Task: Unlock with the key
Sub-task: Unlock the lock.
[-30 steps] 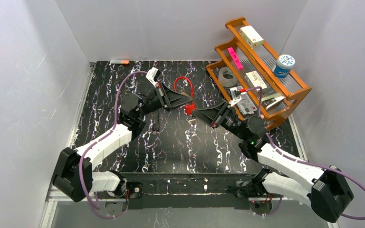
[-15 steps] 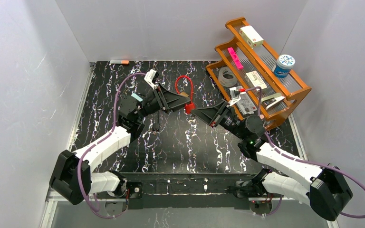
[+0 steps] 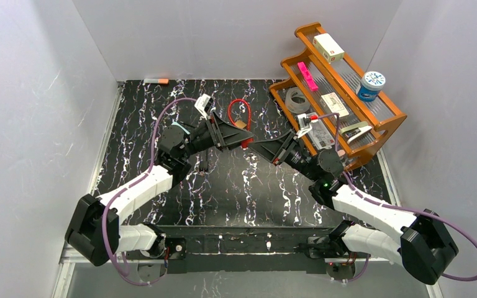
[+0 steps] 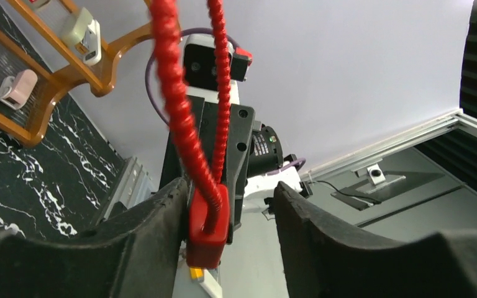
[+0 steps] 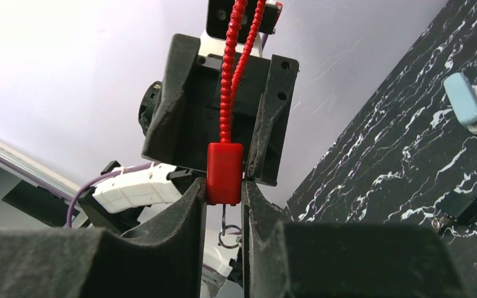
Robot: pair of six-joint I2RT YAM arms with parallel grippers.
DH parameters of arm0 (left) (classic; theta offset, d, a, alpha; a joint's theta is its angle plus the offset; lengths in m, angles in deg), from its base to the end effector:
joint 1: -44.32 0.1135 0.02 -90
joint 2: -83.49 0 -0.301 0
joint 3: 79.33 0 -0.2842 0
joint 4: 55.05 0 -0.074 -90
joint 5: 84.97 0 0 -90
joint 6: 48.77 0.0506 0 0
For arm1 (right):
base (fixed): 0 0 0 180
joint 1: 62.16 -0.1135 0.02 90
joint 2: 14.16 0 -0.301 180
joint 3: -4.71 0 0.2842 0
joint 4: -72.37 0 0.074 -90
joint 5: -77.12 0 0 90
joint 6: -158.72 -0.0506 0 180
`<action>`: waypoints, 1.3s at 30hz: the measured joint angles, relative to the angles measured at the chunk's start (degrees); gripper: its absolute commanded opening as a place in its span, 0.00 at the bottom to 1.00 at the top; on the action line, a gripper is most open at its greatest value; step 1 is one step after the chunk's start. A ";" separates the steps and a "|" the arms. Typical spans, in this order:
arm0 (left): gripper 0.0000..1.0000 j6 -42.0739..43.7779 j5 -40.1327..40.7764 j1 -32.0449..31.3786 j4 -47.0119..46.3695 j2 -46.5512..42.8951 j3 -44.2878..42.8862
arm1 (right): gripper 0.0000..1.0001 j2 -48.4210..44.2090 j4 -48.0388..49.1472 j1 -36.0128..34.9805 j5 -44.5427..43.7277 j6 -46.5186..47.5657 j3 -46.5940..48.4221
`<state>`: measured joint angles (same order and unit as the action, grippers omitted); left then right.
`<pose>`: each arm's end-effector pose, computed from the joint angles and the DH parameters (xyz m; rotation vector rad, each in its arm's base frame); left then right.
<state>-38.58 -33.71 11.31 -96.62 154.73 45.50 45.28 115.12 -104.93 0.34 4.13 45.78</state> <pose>0.2332 -0.1893 0.3687 0.1531 1.5267 -2.0302 0.1749 0.1775 0.3340 0.0170 1.3556 1.7592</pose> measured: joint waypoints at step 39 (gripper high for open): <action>0.00 5.33 3.45 -0.92 5.88 -0.55 -0.02 | 0.35 -6.05 -2.58 0.00 2.84 4.13 -3.89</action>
<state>-33.25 -30.26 10.39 -90.74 154.19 45.48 39.23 112.55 -104.93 3.18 8.26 41.89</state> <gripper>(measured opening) 0.236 0.405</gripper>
